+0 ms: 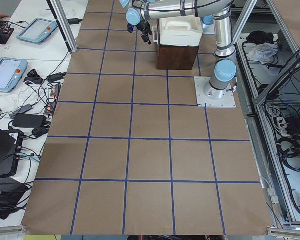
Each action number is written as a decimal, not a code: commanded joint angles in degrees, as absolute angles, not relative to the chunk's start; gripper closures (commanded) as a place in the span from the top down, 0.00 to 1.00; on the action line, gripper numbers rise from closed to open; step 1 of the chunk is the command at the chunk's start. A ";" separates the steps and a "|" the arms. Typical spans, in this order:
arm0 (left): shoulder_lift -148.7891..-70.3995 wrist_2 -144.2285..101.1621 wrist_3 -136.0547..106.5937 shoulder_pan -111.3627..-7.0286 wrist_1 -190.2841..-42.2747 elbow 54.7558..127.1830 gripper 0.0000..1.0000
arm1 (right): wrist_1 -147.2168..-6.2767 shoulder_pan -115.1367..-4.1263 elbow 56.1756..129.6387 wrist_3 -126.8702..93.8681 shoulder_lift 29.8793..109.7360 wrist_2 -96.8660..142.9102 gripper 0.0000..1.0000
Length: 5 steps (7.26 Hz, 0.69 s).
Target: Put scissors in drawer and close it
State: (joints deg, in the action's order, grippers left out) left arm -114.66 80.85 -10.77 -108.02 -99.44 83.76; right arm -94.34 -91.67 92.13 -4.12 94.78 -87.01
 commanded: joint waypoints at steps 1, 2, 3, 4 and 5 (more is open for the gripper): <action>-114.70 80.86 -12.04 -108.02 -99.41 83.76 1.00 | -94.66 -91.67 92.20 -4.13 94.66 -86.92 1.00; -114.35 82.16 -11.95 -107.93 -99.23 83.41 1.00 | -94.66 -91.67 92.20 -4.13 94.75 -87.01 1.00; -114.00 82.35 -11.87 -107.49 -98.88 82.97 1.00 | -94.66 -91.67 92.20 -4.13 94.75 -87.01 1.00; -112.95 82.35 -11.26 -106.88 -97.05 82.19 1.00 | -94.66 -91.67 92.20 -4.13 94.66 -86.92 1.00; -111.20 82.53 -10.99 -105.22 -96.25 80.87 1.00 | -94.66 -91.67 92.28 -4.13 94.66 -86.92 1.00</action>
State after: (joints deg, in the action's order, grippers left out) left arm -112.94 82.32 -11.41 -106.74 -97.53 82.21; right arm -94.66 -91.67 92.22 -4.13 94.70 -86.95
